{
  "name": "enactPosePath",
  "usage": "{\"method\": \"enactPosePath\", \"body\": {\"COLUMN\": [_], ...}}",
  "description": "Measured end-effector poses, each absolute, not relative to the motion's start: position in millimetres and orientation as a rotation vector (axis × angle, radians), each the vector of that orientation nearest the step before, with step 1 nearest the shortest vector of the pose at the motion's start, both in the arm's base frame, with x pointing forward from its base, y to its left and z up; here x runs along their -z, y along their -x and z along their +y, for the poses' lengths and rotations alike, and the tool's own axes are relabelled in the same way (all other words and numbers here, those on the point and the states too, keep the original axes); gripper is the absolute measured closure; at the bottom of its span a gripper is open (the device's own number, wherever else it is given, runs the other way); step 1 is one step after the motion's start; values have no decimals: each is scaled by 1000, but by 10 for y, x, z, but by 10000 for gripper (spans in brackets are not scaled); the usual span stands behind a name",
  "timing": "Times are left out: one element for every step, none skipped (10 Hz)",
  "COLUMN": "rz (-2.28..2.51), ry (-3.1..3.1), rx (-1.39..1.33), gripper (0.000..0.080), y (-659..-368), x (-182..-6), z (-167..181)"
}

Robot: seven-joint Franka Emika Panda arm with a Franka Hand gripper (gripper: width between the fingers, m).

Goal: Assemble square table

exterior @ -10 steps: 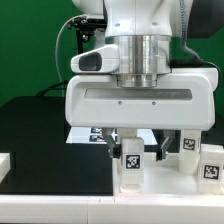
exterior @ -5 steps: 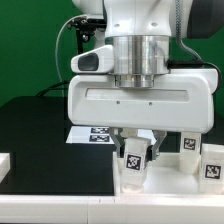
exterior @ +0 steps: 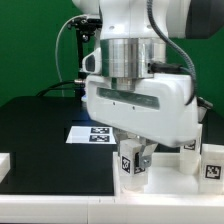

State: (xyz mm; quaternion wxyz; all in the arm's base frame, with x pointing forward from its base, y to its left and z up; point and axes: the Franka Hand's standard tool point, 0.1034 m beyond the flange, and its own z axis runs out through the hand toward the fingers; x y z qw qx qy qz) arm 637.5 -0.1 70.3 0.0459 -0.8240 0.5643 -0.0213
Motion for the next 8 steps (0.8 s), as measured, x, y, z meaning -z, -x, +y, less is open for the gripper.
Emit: {"method": "enactPosePath", "body": {"rz": [1905, 2049, 2089, 2066, 1992, 1813, 1647, 1392], "ry": [2359, 2193, 2142, 2165, 2251, 2457, 2580, 2729], "rx": [43, 18, 5, 8, 13, 28, 41, 57], "gripper": [514, 514, 514, 437, 437, 293, 196, 196], "y": [-6375, -6376, -6372, -6371, -6359, -6322, -6324, -6336], "x": [-699, -696, -695, -693, -684, -661, -667, -697], "z": [11, -1, -12, -4, 1, 25, 30, 23]}}
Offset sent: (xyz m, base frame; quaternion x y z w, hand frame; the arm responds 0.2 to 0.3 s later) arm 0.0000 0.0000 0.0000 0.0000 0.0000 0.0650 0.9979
